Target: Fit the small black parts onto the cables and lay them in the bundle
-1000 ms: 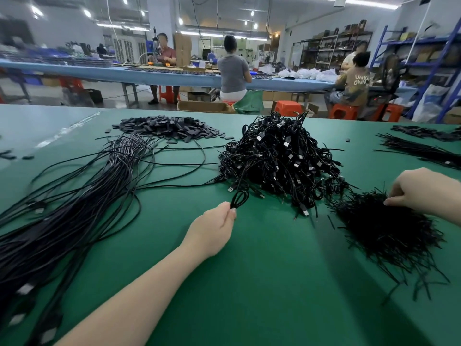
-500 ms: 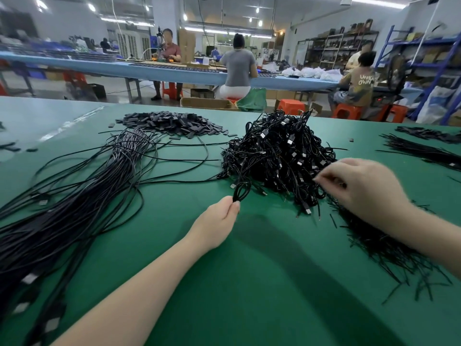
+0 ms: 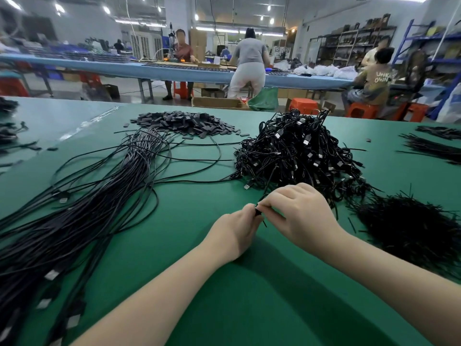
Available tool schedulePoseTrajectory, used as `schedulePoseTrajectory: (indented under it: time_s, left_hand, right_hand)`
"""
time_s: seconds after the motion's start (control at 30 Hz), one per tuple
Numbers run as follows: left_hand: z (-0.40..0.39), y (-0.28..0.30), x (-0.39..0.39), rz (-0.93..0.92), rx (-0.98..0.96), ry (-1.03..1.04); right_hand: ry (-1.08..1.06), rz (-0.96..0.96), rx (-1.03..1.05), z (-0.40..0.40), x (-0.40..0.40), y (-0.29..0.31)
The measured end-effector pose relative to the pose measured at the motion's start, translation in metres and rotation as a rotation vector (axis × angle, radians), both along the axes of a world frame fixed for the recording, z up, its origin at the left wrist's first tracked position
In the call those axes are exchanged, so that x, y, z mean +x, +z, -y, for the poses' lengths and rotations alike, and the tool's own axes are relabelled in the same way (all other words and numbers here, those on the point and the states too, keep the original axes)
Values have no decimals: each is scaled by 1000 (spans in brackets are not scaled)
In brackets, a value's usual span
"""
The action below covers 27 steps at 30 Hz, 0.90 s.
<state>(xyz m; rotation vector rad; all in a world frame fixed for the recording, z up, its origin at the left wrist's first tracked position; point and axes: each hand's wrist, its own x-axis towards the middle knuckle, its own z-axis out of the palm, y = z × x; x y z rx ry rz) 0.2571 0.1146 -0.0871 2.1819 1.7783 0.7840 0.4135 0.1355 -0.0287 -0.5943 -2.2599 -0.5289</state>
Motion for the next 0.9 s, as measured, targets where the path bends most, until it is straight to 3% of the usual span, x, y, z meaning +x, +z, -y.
schedulePoseTrajectory:
  time_s: [0.13, 0.27, 0.33, 0.43, 0.53, 0.63, 0.73, 0.83, 0.9]
  left_hand:
    - [-1, 0, 5, -215, 62, 30]
    - [7, 9, 15, -538, 241, 73]
    - [8, 6, 15, -599, 404, 20]
    - [11, 5, 13, -541, 586, -119]
    - [16, 10, 12, -291, 522, -142]
    - [15, 7, 9, 206, 253, -71]
    - [8, 5, 8, 501, 186, 35]
    - [3, 6, 8, 647, 144, 104]
    - [1, 5, 6, 733, 96, 134]
  right_hand:
    - [-16, 101, 60, 1, 3, 3]
    - [-121, 487, 156, -2, -5, 28]
    - [-182, 704, -173, -14, -9, 49]
    - [-178, 768, -1116, -46, 0, 74]
    - [41, 385, -1714, -58, 13, 58]
    - [262, -266, -1976, -44, 5, 16]
    - [225, -784, -1798, -28, -18, -15]
    - [101, -916, -1526, -19, -38, -27]
    - [70, -946, -1449, -16, -46, -32]
